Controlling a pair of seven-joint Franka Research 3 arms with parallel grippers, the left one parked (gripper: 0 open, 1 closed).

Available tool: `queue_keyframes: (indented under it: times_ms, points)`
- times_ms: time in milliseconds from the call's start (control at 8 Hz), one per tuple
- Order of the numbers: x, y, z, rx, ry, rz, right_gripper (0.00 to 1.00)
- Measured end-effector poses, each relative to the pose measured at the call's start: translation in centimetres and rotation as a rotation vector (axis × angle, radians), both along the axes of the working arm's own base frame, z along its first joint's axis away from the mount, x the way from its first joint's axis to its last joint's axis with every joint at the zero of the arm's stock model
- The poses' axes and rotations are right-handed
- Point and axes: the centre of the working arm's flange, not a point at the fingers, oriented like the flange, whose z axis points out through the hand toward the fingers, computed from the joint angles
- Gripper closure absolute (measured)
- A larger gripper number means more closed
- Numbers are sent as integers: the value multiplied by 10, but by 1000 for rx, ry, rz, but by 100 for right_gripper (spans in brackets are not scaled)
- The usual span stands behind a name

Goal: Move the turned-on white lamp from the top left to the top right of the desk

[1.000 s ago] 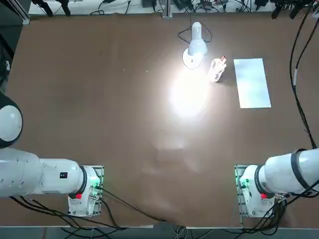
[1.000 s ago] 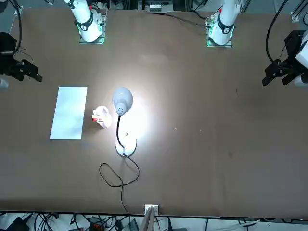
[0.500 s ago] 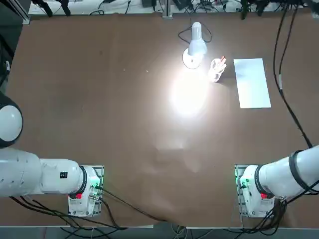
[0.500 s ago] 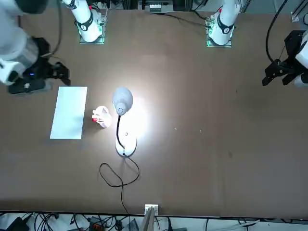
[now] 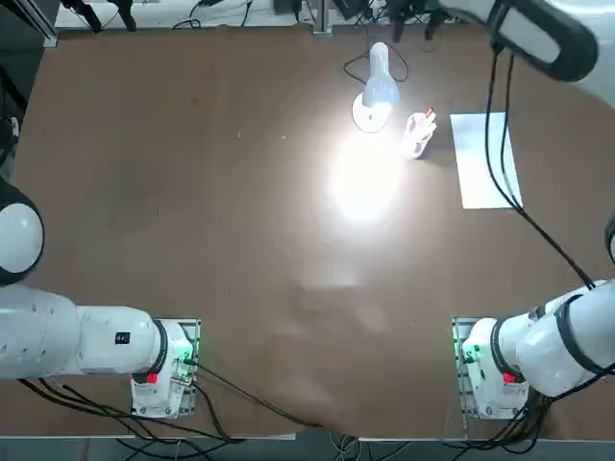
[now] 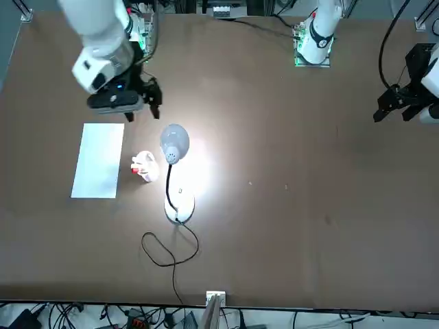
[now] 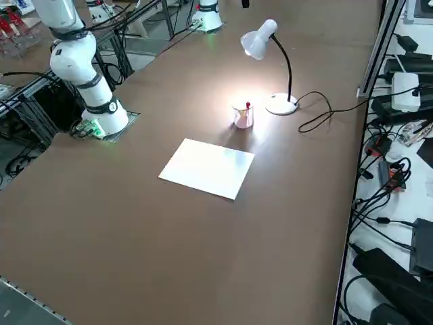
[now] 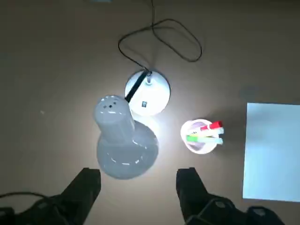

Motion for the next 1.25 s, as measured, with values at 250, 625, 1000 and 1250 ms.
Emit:
queue_keyframes:
  times_ms: [250, 625, 1000, 1250]
  points:
    - [-16, 38, -34, -55, -114, -42, 1]
    - [-13, 58, -74, -10, -231, -55, 1]
    - [-6, 55, -89, -67, -266, -28, 1]
    - [-3, 57, -101, -91, -279, -6, 1]
